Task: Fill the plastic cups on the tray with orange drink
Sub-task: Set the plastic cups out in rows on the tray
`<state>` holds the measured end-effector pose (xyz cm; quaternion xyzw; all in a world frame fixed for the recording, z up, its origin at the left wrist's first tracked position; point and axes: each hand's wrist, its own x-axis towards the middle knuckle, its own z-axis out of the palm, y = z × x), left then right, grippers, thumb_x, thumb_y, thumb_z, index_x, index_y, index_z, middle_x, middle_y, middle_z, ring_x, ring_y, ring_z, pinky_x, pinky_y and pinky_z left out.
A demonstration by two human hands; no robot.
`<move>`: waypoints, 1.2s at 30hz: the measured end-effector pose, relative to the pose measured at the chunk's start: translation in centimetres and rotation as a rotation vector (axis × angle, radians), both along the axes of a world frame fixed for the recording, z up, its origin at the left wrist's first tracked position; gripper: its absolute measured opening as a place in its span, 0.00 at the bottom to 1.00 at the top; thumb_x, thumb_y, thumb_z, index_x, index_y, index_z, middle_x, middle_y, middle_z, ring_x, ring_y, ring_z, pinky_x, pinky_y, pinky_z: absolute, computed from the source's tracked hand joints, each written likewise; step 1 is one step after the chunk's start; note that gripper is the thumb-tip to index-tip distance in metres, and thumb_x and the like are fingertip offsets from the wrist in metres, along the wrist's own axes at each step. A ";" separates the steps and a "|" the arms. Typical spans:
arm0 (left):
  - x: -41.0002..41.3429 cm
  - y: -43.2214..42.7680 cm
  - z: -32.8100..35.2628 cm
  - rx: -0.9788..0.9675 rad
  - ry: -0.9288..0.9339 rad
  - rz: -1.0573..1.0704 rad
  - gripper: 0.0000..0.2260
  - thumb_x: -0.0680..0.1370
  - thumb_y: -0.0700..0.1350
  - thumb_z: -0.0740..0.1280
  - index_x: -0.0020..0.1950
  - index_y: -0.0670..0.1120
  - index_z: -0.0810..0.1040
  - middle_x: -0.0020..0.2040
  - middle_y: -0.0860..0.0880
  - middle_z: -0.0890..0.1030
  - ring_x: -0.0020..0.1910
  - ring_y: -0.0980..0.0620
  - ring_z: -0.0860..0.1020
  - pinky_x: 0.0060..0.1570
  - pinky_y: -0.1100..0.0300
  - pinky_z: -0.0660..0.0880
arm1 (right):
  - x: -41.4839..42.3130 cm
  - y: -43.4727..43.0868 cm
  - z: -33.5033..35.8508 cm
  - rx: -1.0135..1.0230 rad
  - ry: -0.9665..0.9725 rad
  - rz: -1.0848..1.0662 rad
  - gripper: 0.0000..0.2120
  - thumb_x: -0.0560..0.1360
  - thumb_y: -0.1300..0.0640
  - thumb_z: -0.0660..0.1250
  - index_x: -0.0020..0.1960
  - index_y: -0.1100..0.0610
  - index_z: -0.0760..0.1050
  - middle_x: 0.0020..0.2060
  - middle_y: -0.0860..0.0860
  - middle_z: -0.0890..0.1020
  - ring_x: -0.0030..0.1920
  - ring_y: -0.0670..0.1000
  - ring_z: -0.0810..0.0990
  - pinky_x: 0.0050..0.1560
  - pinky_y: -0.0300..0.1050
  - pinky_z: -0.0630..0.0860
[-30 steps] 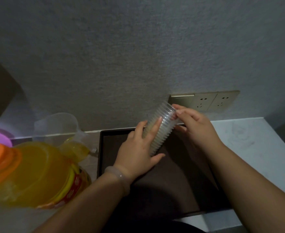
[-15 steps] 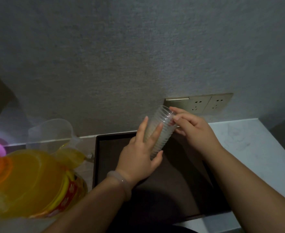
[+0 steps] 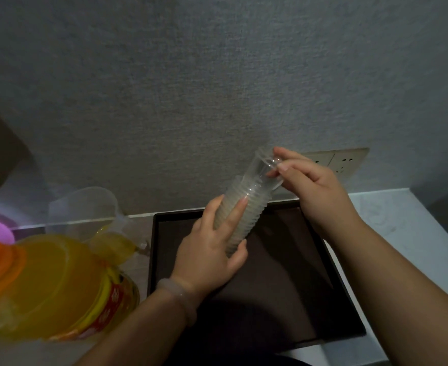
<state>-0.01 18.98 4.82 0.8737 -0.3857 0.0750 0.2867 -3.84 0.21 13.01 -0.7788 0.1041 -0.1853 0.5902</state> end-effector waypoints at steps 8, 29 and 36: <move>0.2 0.6 -0.3 0.039 0.017 0.030 0.38 0.71 0.59 0.62 0.74 0.67 0.42 0.71 0.50 0.60 0.54 0.46 0.76 0.32 0.52 0.79 | -0.2 -0.5 0.0 0.036 -0.073 -0.097 0.13 0.77 0.53 0.64 0.37 0.43 0.83 0.62 0.42 0.77 0.64 0.39 0.74 0.68 0.54 0.69; 0.3 0.9 -0.2 0.014 -0.021 -0.029 0.37 0.72 0.57 0.63 0.76 0.64 0.47 0.78 0.51 0.52 0.57 0.43 0.77 0.32 0.50 0.80 | 0.4 0.0 -0.4 0.012 -0.024 0.012 0.10 0.75 0.59 0.69 0.35 0.52 0.80 0.62 0.47 0.77 0.57 0.36 0.77 0.60 0.38 0.72; 0.5 1.3 -1.3 0.066 0.007 0.020 0.36 0.72 0.58 0.61 0.76 0.65 0.47 0.78 0.51 0.53 0.55 0.43 0.78 0.31 0.51 0.80 | 0.3 -1.3 -0.5 -0.066 -0.269 -0.233 0.07 0.72 0.45 0.68 0.35 0.40 0.77 0.67 0.47 0.73 0.66 0.43 0.73 0.65 0.44 0.71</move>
